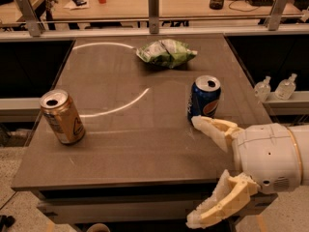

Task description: Pick orange can

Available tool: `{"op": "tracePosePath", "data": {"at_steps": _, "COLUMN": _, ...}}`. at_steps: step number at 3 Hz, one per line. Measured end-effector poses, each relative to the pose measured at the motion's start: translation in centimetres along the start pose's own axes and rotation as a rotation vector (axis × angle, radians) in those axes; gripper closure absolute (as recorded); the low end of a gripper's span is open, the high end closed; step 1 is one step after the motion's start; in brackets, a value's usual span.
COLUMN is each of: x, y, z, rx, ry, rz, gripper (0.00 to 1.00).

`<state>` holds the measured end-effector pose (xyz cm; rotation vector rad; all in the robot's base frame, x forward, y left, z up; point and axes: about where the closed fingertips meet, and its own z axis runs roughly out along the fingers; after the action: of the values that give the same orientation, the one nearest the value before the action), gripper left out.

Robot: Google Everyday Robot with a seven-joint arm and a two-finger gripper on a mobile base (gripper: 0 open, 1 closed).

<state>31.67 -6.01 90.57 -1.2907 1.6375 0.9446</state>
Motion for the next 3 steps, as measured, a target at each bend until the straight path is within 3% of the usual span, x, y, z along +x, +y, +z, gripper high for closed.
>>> {"op": "tracePosePath", "data": {"at_steps": 1, "x": -1.0, "y": -0.2, "z": 2.3, "rx": 0.001, "ry": -0.067, "rz": -0.026, "gripper": 0.0}}
{"op": "tracePosePath", "data": {"at_steps": 2, "x": -3.8, "y": -1.3, "z": 6.7, "rx": 0.003, "ry": -0.186, "rz": -0.093, "gripper": 0.0}}
{"op": "tracePosePath", "data": {"at_steps": 3, "x": -5.6, "y": -2.2, "z": 10.0, "rx": 0.02, "ry": -0.234, "rz": -0.114, "gripper": 0.0}}
